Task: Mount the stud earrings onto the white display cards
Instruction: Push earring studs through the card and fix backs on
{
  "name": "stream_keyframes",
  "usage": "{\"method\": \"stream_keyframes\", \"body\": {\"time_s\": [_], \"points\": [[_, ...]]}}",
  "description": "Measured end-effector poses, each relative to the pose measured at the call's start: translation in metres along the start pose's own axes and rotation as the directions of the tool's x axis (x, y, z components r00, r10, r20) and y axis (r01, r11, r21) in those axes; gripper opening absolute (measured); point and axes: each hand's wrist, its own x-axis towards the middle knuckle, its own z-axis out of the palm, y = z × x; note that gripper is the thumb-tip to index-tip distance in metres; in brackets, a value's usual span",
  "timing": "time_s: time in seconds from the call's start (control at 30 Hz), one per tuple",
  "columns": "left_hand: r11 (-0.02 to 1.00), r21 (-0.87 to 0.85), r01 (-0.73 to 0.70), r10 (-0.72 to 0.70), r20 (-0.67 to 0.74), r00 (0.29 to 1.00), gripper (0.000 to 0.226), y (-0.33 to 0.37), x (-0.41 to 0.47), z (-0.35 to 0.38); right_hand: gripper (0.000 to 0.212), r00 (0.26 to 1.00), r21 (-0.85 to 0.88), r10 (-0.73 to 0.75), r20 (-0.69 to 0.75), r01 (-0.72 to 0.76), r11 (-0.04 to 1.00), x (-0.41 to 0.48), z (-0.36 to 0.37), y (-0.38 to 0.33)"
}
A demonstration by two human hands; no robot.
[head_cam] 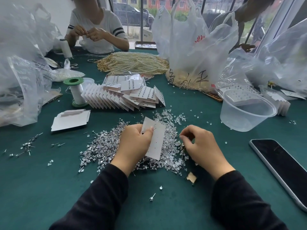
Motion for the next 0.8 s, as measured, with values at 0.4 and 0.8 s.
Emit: {"method": "stream_keyframes", "body": {"time_s": [0.4,0.8], "points": [[1.000,0.013,0.006,-0.007,0.052,0.999,0.026,0.000,-0.003,0.008,0.024,0.994,0.487,0.084,-0.075,-0.037,0.873,-0.005,0.000,-0.014],[0.975,0.157,-0.160,0.150,0.076,0.986,0.027,0.002,-0.007,0.012,0.014,0.990,0.432,-0.036,-0.139,0.093,0.897,-0.012,0.015,-0.027]]}}
